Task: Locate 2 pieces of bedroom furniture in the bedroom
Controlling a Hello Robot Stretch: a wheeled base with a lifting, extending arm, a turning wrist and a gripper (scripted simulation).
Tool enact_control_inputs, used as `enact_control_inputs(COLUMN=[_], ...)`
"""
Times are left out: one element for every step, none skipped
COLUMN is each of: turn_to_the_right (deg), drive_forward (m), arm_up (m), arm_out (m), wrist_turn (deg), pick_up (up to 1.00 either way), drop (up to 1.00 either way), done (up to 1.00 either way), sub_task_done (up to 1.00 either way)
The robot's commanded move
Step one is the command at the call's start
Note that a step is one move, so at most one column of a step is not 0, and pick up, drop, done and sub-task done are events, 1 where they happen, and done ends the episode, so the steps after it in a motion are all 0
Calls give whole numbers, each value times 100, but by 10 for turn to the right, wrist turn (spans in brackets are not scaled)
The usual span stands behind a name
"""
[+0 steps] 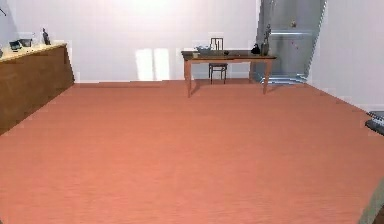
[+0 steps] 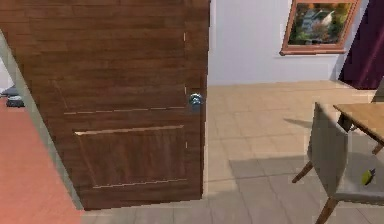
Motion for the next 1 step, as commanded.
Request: enact_control_inputs(turn_to_the_right=[-240], drive_forward=[0], arm_up=[0], arm_out=[0], wrist_turn=[0], pick_up=[0], drop=[0], done=[0], sub_task_done=[0])
